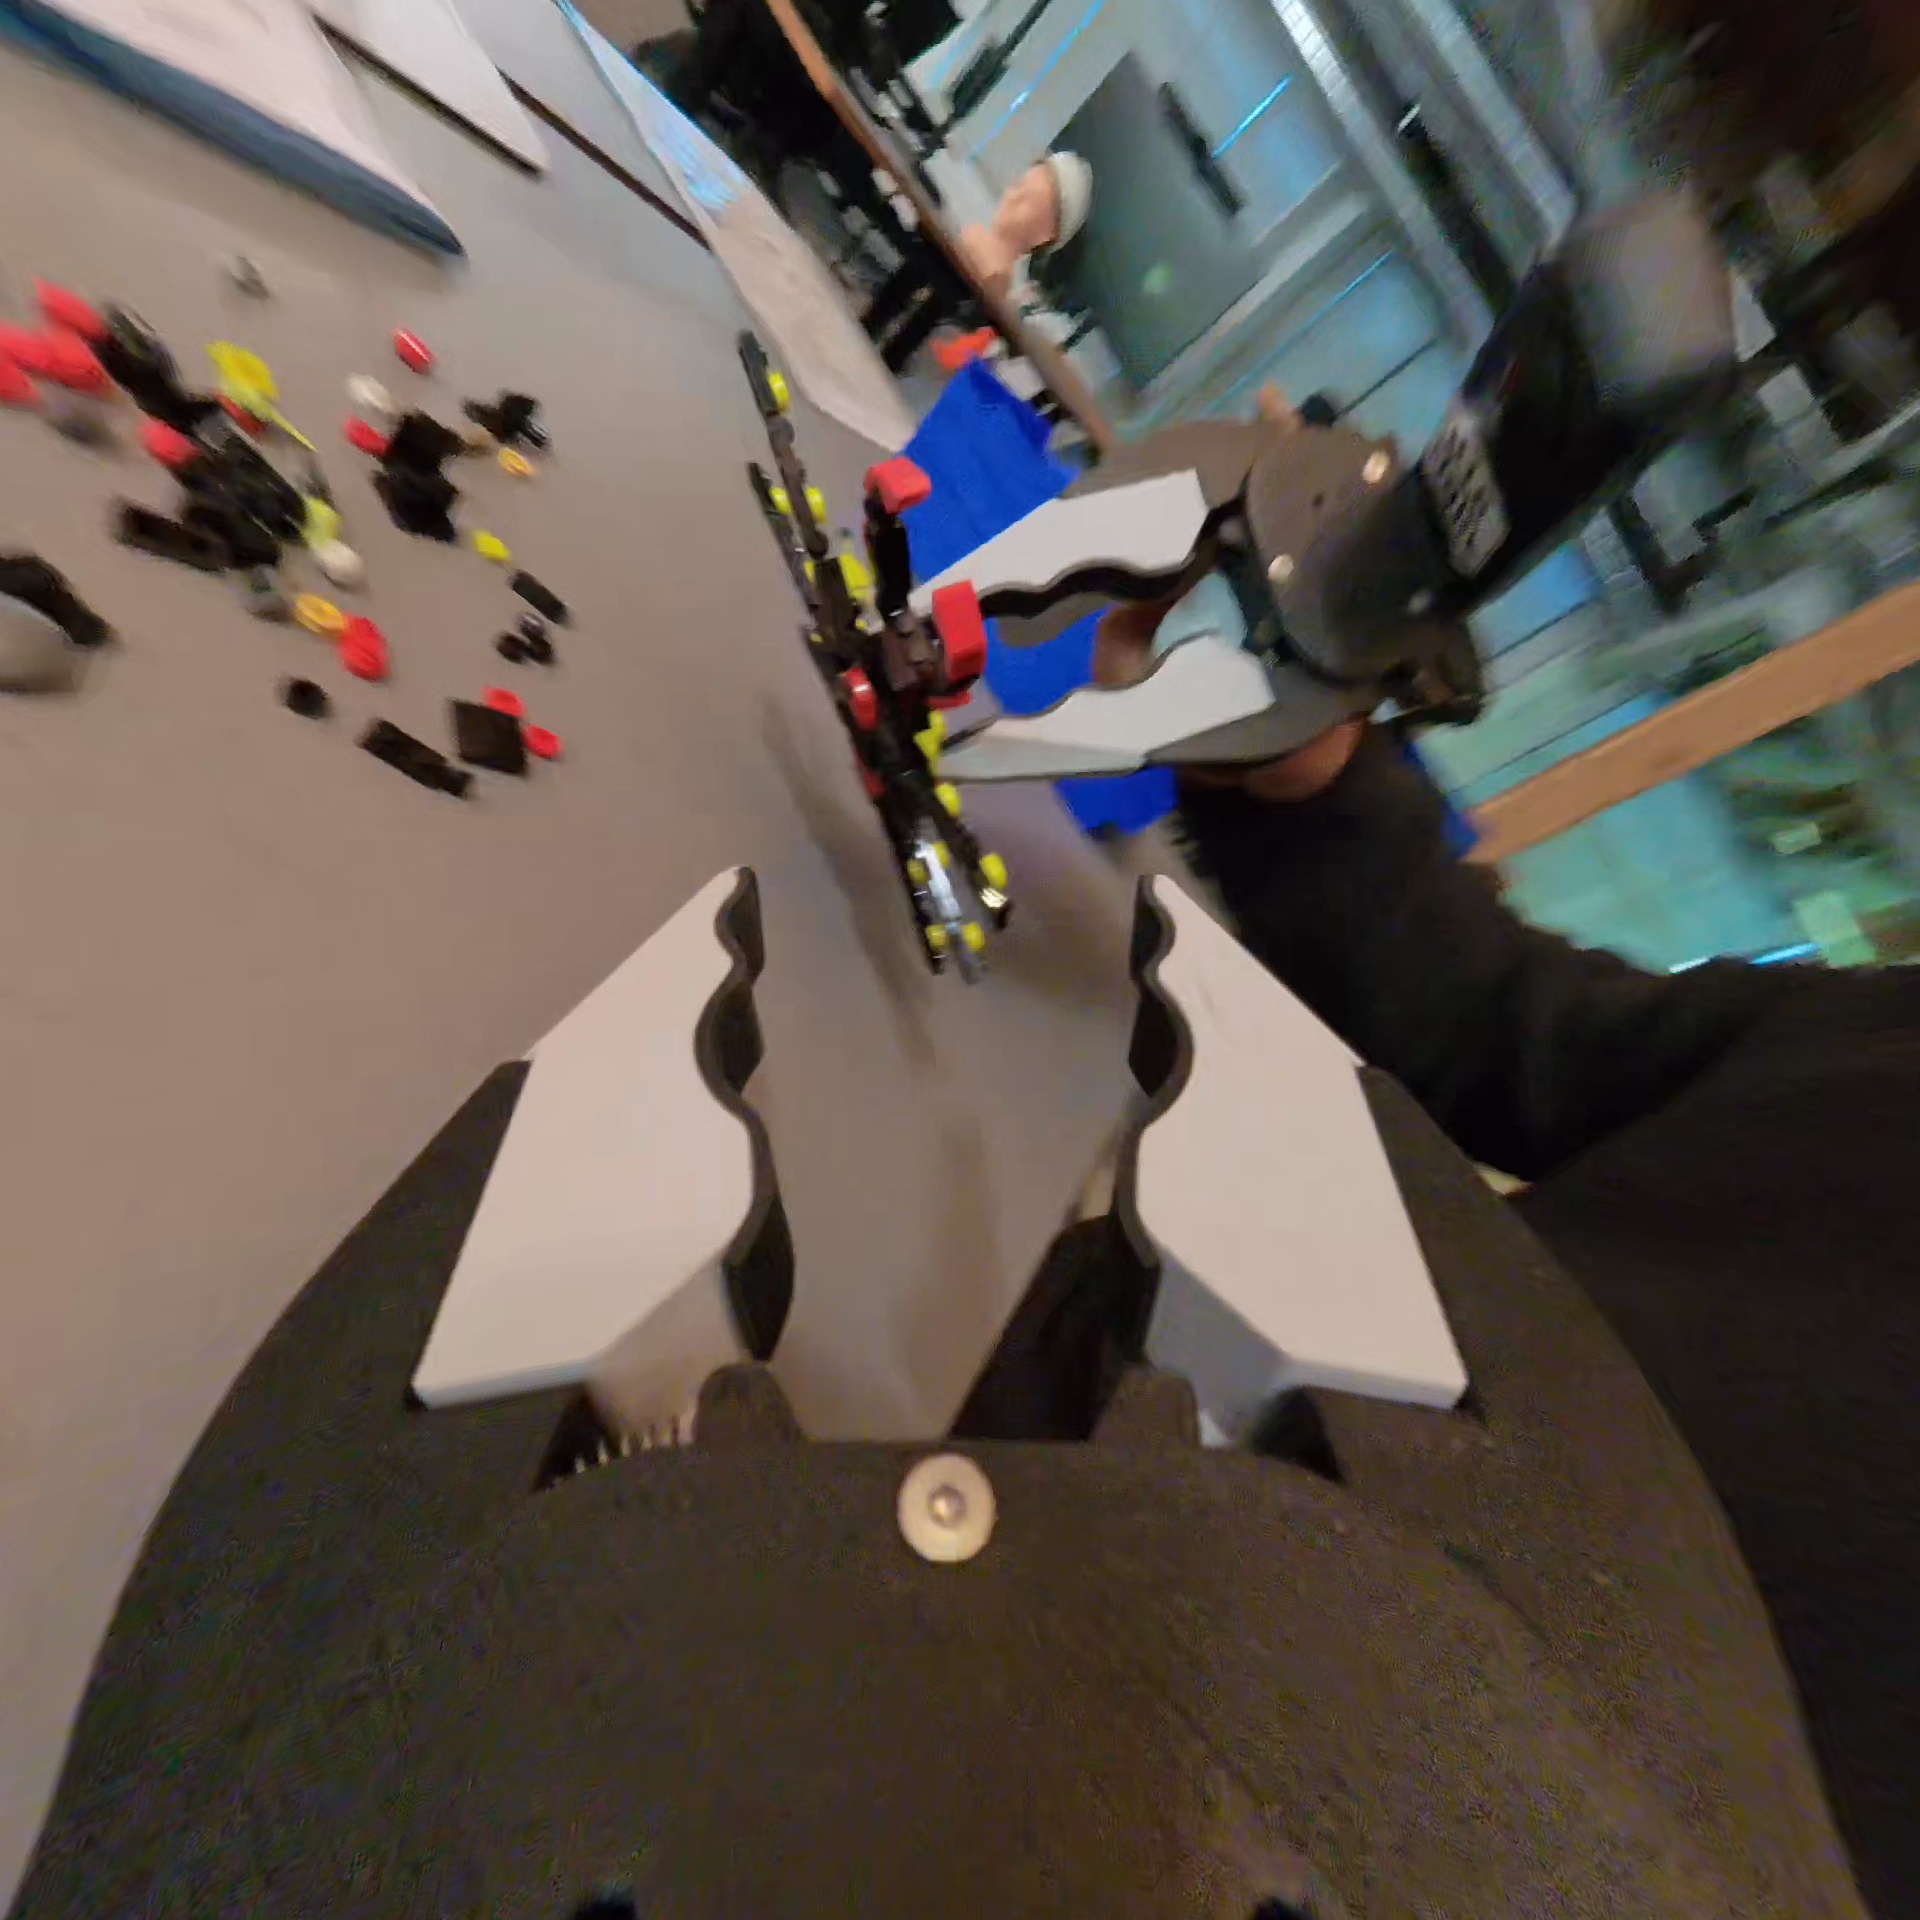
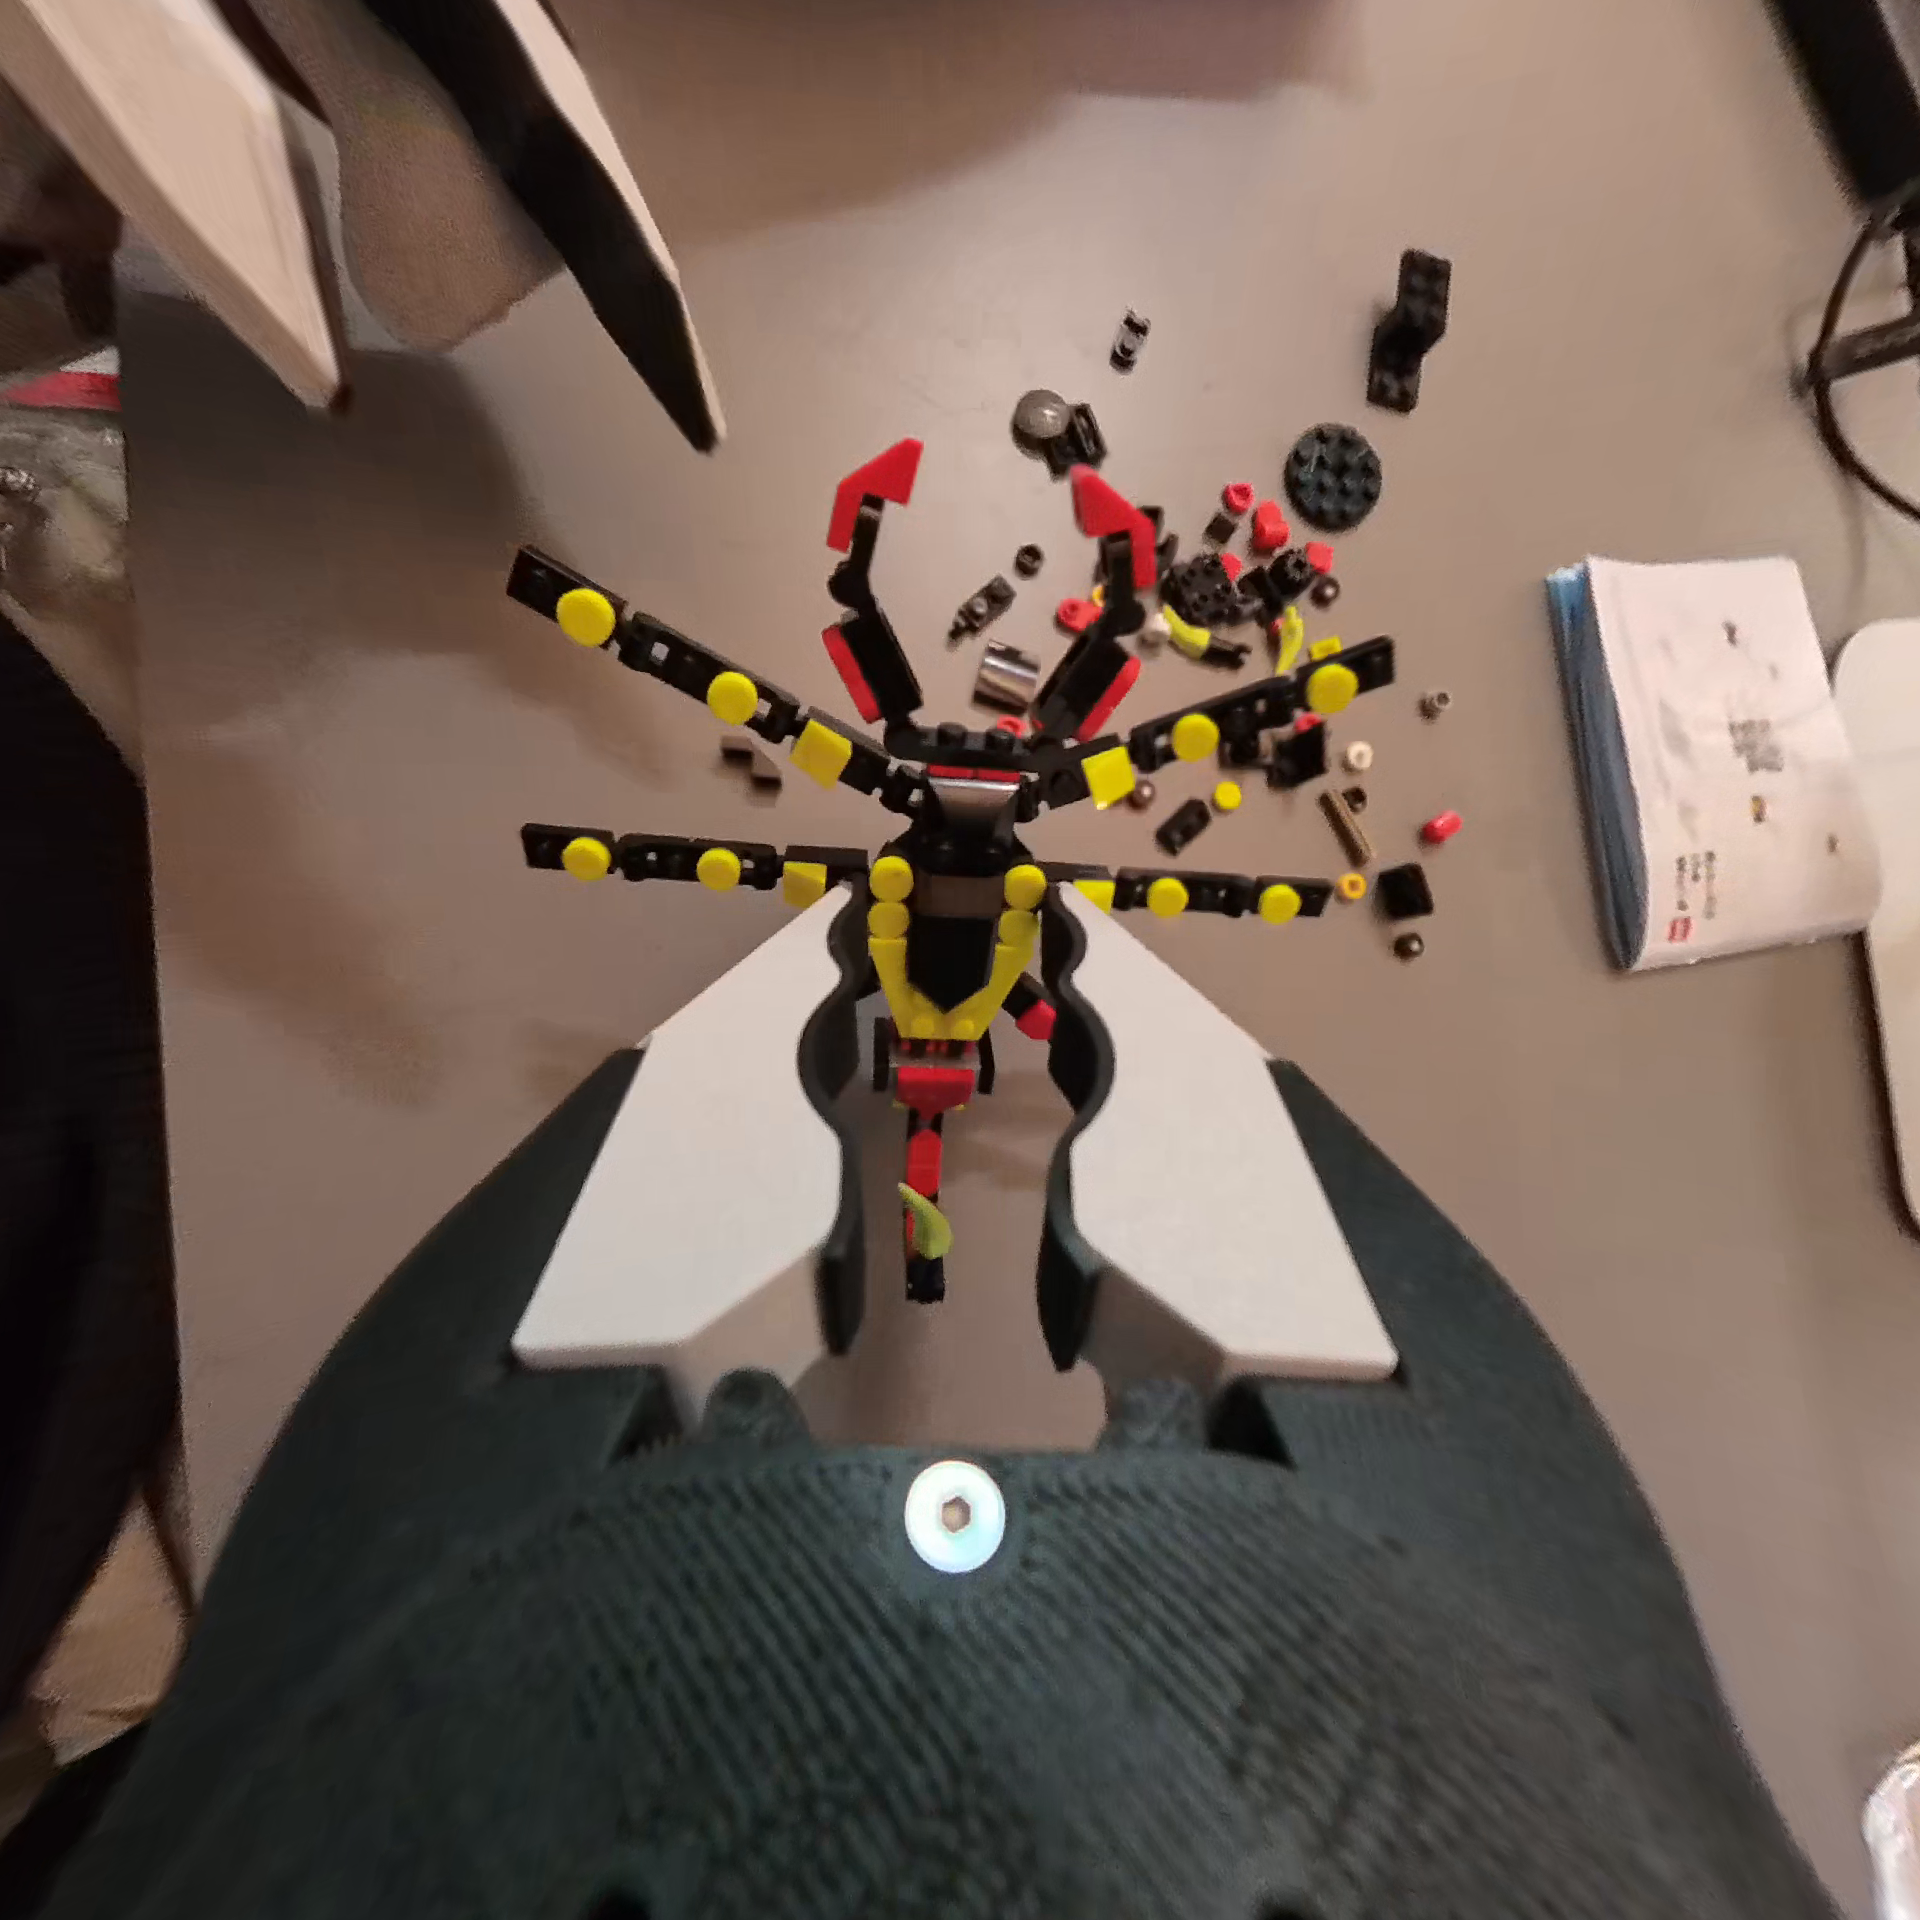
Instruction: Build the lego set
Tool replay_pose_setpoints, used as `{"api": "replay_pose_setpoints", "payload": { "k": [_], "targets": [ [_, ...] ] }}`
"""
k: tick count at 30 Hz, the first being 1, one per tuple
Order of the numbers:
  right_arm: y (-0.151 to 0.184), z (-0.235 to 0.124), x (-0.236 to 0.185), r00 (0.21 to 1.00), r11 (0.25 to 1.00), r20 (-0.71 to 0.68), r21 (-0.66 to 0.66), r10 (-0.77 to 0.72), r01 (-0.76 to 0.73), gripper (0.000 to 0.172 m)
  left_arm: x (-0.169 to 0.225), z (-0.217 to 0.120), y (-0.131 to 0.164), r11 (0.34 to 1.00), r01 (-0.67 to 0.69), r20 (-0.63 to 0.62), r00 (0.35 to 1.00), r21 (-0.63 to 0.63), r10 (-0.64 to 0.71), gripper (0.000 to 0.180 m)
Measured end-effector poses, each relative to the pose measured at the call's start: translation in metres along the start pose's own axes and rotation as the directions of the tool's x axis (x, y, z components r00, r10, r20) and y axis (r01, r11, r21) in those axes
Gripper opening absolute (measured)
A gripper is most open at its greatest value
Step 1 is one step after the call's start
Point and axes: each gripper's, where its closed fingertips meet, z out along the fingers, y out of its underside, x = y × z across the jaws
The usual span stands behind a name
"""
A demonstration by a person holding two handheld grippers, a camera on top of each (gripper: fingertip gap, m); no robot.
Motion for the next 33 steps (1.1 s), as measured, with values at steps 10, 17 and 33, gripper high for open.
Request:
{"api": "replay_pose_setpoints", "payload": {
  "k": [10,17,33],
  "targets": [
    [-0.013,0.015,-0.034,0.992,0.992,-0.020,-0.002,-0.127,0.127,0.032,-0.008,0.014,0.014,0.993,0.104,-0.003,0.995,-0.057,-0.104,0.072],
    [-0.023,0.018,-0.051,0.992,0.991,0.020,0.047,-0.124,0.123,0.032,-0.009,0.020,0.025,0.988,0.117,-0.005,0.993,-0.103,-0.118,0.060],
    [-0.020,0.024,-0.058,0.991,0.993,0.127,0.117,-0.043,0.028,0.034,-0.014,0.019,0.027,0.970,0.223,-0.043,0.973,-0.097,-0.228,0.026]
  ]
}}
